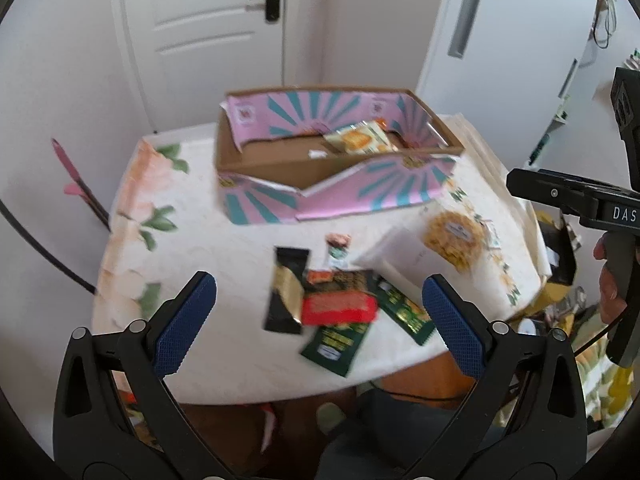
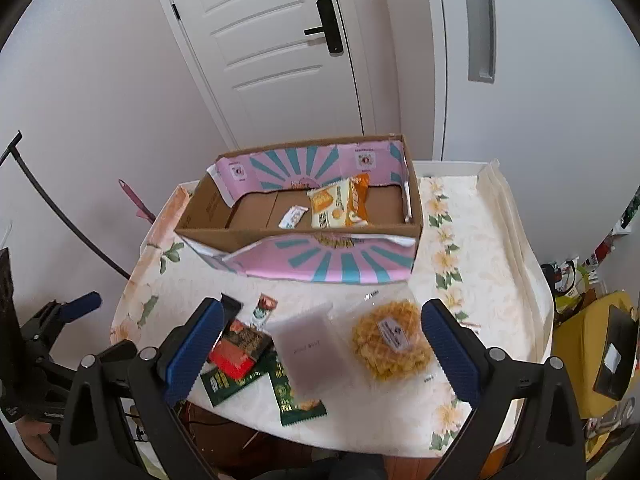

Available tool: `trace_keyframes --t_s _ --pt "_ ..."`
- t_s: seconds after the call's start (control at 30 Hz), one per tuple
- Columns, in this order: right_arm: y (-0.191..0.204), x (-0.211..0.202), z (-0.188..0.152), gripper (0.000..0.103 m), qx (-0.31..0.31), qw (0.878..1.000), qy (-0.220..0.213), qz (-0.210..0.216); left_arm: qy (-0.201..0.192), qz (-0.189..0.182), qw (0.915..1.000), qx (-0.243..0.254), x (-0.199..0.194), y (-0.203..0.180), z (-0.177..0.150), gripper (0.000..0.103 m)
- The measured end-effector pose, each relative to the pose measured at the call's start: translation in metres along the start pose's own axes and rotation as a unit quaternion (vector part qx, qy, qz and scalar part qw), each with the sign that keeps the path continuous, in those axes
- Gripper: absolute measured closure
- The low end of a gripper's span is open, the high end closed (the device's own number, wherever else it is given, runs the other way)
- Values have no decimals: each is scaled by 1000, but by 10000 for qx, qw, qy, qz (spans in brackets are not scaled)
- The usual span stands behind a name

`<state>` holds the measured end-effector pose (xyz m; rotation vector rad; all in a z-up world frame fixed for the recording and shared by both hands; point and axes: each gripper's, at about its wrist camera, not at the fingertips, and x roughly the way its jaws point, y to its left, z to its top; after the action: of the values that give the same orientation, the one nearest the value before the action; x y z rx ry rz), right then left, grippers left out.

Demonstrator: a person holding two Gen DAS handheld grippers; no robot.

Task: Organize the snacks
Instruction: 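Grasp the red-and-black snack bag with left tool while right tool reaches the white pouch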

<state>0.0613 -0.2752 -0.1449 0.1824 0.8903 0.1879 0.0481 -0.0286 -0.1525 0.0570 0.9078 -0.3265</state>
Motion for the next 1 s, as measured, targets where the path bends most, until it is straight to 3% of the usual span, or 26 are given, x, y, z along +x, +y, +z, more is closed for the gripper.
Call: trace_keyframes --t_s 0.27,0.5,0.63,0.83,1.0 --pt "-14 16 -27 4 -234 9994 241 113 200 -83 9996 -203 42 -13 -18 1" --pt "-19 55 -43 4 -743 9951 420 503 171 -20 9975 -687 88 -14 -36 13" --pt "-15 76 -51 6 -1042 9904 503 762 153 33 9979 -623 109 -17 -43 22" --pt "-10 108 -60 17 -1414 9815 744 1054 203 84 9983 -538 132 -17 -45 28" --pt "-10 123 -60 18 -1511 9776 838 1205 280 128 9984 -483 142 -15 -45 28"
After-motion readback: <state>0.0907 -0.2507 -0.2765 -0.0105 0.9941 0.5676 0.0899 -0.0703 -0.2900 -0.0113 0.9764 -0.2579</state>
